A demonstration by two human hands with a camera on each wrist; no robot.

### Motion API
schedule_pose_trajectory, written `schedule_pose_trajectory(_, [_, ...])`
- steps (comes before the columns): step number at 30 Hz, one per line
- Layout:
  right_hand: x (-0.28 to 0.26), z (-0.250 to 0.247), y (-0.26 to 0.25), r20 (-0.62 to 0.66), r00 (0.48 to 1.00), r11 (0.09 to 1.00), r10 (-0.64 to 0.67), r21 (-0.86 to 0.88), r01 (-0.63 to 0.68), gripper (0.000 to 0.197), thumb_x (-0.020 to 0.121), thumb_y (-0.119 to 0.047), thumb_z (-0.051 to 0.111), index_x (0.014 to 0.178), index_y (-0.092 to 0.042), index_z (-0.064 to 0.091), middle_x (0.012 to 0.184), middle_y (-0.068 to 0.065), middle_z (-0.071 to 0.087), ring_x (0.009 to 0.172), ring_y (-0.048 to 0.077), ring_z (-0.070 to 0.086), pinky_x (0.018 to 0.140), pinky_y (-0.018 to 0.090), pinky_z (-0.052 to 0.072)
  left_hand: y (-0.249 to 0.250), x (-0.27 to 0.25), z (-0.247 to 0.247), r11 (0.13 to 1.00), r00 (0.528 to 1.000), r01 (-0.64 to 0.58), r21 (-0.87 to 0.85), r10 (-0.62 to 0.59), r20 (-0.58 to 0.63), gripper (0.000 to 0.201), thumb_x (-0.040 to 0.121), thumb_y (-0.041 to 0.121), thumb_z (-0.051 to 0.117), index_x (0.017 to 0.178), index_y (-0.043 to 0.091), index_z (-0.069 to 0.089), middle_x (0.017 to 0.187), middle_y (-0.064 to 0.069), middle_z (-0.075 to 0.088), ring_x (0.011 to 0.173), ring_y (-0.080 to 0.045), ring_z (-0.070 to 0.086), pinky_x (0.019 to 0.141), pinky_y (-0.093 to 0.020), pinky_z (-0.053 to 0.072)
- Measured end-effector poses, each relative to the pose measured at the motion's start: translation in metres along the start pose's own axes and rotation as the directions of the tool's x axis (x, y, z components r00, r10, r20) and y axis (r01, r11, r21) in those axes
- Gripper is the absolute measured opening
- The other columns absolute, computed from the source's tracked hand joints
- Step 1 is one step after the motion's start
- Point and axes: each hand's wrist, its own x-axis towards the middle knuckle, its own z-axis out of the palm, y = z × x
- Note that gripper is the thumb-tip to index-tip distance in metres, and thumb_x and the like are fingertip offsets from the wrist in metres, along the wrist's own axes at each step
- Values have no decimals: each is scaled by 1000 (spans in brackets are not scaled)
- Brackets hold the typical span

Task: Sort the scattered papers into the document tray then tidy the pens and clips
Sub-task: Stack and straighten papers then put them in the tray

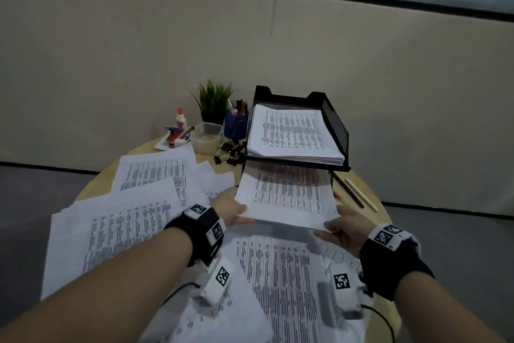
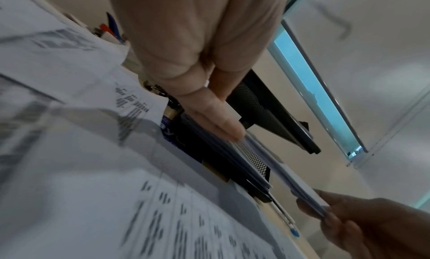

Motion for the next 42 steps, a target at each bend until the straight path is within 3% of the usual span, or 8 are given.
schedule_pose_trajectory(9, [71, 5, -33, -191, 980, 994, -56, 78, 72, 18, 93, 11, 42, 97, 1, 55, 90, 22, 61, 45, 23, 65, 44, 38, 57, 21, 77, 15, 957, 966, -125, 263, 177, -187, 44, 87, -15, 48, 130, -6, 43, 129, -26, 52, 113, -38, 57, 73, -31, 58])
schedule_pose_trajectory(13, [93, 3, -29, -277, 956, 991, -101, -111, 73, 16, 87, 5, 58, 103, 8, 56, 82, 21, 63, 60, 31, 65, 57, 39, 60, 16, 90, 13, 830, 916, -93, 550, 289, -280, 32, 86, -4, 51, 118, 2, 53, 114, -17, 63, 95, -34, 65, 67, -33, 59])
schedule_pose_trajectory(18, [100, 2, -19, -392, 904, 932, -168, -361, 17, 23, 83, -14, 69, 87, 0, 51, 59, 19, 50, 40, 21, 46, 49, 34, 47, 15, 88, 16, 509, 898, 43, 860, 357, -256, 15, 88, 16, 54, 96, 3, 58, 103, -15, 65, 84, -27, 59, 64, -27, 40])
schedule_pose_trajectory(20, [95, -1, -18, -423, 849, 805, -316, -593, 5, 37, 76, -29, 75, 83, 0, 53, 66, 15, 52, 53, 21, 46, 52, 26, 36, 16, 80, 14, 510, 895, 30, 860, 369, -250, 18, 88, 21, 55, 99, 7, 52, 103, -13, 63, 79, -25, 55, 63, -27, 39])
schedule_pose_trajectory(23, [74, -3, -13, -434, 826, 805, -361, -592, 41, 44, 75, -33, 75, 97, -7, 46, 82, 16, 62, 64, 25, 54, 56, 29, 42, 11, 63, 11, 556, 910, -18, 831, 354, -217, 45, 87, 25, 59, 123, 8, 39, 113, -12, 57, 92, -28, 58, 67, -29, 41])
schedule_pose_trajectory(31, [-11, 17, 28, -262, 945, 803, -195, -596, 1, 21, 84, -15, 66, 96, -11, 49, 76, 14, 61, 60, 27, 57, 56, 34, 51, -25, -12, -2, 447, 966, 64, 892, 196, -167, 45, 80, 29, 64, 121, 17, 48, 125, -9, 45, 115, -28, 47, 94, -35, 44])
schedule_pose_trajectory(36, [-57, 27, 63, -145, 985, 528, -96, -846, -73, 39, 82, -32, 67, 109, -17, 44, 103, 4, 52, 85, 21, 54, 68, 28, 45, -49, -64, -9, 308, 973, 124, 943, 149, -176, 44, 80, 28, 61, 121, 21, 47, 125, -6, 43, 115, -26, 43, 93, -35, 41])
schedule_pose_trajectory(42, [-103, 36, 97, -170, 982, 372, -85, -920, -127, 51, 77, -40, 67, 116, -20, 40, 119, 4, 51, 101, 21, 56, 83, 29, 49, -73, -109, -26, 286, 979, 190, 939, 24, -205, 74, 72, 36, 64, 138, 21, 34, 135, -8, 40, 125, -28, 40, 102, -45, 41])
